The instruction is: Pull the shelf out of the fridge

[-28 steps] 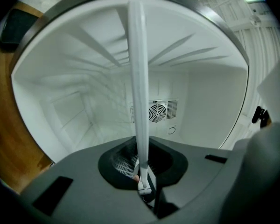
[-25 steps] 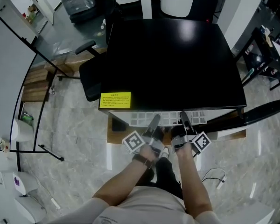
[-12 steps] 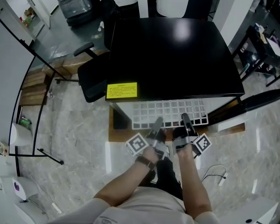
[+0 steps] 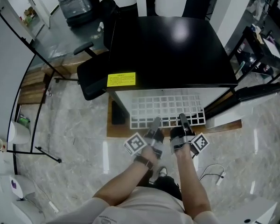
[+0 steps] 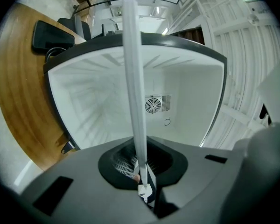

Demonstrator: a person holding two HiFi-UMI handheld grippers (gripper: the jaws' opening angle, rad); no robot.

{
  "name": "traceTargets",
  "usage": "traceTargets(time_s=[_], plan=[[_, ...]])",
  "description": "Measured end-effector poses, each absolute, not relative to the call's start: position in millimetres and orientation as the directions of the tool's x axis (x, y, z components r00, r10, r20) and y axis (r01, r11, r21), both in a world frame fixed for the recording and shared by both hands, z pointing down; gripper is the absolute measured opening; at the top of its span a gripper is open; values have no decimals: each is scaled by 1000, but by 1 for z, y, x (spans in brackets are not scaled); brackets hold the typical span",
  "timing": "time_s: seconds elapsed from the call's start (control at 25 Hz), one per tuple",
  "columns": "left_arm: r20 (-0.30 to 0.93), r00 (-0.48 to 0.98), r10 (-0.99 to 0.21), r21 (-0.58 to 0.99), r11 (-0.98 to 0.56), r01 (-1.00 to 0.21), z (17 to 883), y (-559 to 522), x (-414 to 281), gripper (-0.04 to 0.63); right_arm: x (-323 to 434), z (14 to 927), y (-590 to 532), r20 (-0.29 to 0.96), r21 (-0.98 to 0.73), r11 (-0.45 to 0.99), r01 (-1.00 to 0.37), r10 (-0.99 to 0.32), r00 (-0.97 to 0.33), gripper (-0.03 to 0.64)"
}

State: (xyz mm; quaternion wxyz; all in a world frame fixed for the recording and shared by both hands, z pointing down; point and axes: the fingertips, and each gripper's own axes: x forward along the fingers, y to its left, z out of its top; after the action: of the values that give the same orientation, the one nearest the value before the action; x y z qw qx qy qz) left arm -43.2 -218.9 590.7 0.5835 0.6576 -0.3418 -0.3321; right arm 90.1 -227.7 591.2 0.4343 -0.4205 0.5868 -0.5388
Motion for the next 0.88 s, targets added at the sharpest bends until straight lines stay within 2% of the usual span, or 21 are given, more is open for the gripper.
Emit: traceTargets(time_s=[0.36,0.88], plan=[[-34,453,-891,995,-73,-69,585,-180,-44,29,91,588,-191,-61,-998,66,-2,-935,-348,43],[-19,423,-906,994,-61,-85,585,-94,-39,29,93,592,-107,-28,-1000,24,13,-897,-440,41]])
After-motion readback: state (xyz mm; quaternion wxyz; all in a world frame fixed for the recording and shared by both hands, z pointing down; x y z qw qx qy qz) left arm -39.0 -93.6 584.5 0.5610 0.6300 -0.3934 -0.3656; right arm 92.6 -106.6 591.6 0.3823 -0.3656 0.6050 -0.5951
